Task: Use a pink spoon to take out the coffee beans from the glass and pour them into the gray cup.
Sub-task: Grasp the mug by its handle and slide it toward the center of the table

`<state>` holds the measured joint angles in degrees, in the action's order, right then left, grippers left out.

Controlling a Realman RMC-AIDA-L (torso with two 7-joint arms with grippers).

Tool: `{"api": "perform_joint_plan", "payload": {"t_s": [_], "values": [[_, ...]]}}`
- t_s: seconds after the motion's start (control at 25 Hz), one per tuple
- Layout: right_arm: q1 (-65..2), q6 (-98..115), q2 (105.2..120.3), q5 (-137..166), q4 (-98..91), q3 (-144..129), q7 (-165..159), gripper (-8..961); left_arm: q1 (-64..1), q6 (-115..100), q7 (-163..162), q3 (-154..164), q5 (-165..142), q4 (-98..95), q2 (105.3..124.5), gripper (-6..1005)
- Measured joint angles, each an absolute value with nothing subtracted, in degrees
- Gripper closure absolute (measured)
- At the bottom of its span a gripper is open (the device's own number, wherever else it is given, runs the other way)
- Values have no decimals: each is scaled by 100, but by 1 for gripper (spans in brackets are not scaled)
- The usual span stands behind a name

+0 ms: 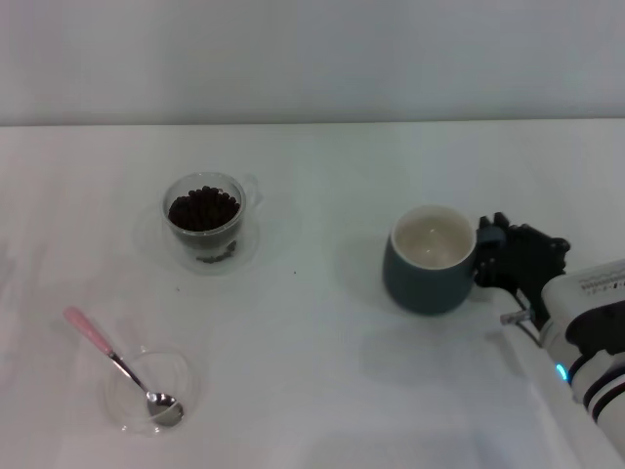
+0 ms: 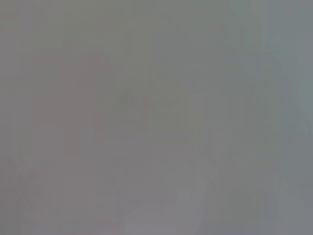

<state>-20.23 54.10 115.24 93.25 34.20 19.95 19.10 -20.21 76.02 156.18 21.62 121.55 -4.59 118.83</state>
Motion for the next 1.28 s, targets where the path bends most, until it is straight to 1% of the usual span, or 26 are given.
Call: {"api": "perform_joint_plan", "payload": {"t_s": [0.56,0.88,1.12,1.28], "values": [[-2032,5406,11531,10109,3578,1059,717,825,-2055,7602,15470,2215,11958,-415,11891,122],[-2021,5446,11531,10177,3508,886,663,826,-2082,7605,15401,2225,11819,-422,11891,122],[-2036,5447,11531,10183,3438,809,704,743,-2092,7611,15398,2225,11802,-422,11891,123],[-2053,5415,11531,10185,3414,788,685,658,-2092,7612,15325,2223,11802,-420,11891,123]]}}
